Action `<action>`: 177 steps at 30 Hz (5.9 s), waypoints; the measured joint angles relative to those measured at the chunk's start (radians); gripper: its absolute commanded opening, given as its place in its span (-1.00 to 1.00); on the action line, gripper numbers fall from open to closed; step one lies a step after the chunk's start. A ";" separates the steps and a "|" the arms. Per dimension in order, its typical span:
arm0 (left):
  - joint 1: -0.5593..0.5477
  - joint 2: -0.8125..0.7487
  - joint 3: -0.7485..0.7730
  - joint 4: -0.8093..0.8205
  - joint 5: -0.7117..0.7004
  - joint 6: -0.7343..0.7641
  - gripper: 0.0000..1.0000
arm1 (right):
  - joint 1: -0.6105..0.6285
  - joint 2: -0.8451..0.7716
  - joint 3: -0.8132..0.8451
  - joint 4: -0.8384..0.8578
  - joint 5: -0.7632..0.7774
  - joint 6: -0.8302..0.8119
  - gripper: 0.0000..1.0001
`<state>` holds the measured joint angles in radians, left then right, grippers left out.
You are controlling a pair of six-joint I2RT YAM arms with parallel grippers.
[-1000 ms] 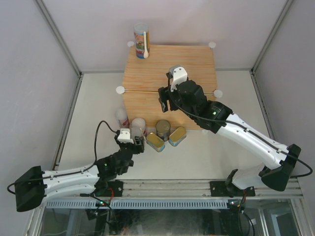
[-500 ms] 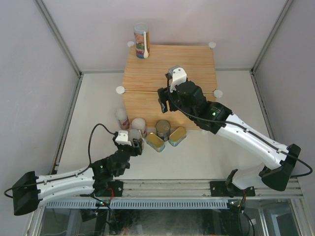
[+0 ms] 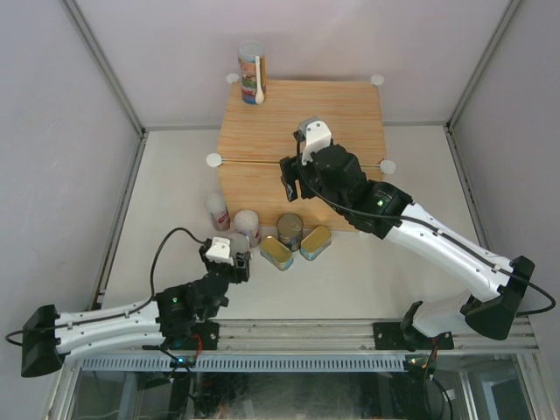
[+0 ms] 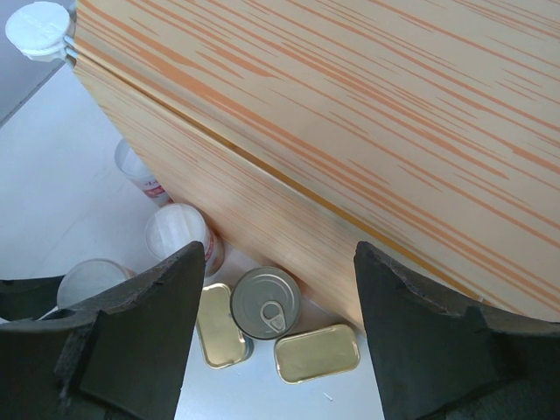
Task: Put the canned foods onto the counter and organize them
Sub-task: Pick up the canned food from the center of the board, then place the canned food on the counter.
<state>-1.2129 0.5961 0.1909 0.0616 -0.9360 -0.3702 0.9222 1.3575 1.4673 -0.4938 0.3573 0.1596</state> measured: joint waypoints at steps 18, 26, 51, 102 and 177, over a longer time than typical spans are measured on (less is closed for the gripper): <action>-0.184 -0.004 0.250 -0.047 -0.193 0.200 -1.00 | 0.003 -0.028 0.000 0.006 0.005 -0.007 0.36; -0.203 0.079 0.543 -0.106 -0.241 0.286 -0.99 | 0.003 -0.056 0.000 0.021 0.012 -0.011 0.36; 0.068 0.422 1.372 -0.478 -0.029 0.356 -1.00 | -0.012 -0.061 0.046 0.050 0.012 -0.034 0.35; 0.636 0.845 1.607 -0.488 0.631 0.187 -0.99 | -0.294 0.063 0.159 0.208 -0.106 0.019 0.34; 0.659 0.695 1.408 -0.195 0.584 0.193 1.00 | -0.281 0.063 0.165 0.206 -0.118 0.023 0.33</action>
<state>-0.5537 1.2915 1.5993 -0.1337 -0.3515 -0.1776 0.6415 1.4204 1.6321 -0.2874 0.2390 0.1829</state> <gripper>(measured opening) 0.998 0.667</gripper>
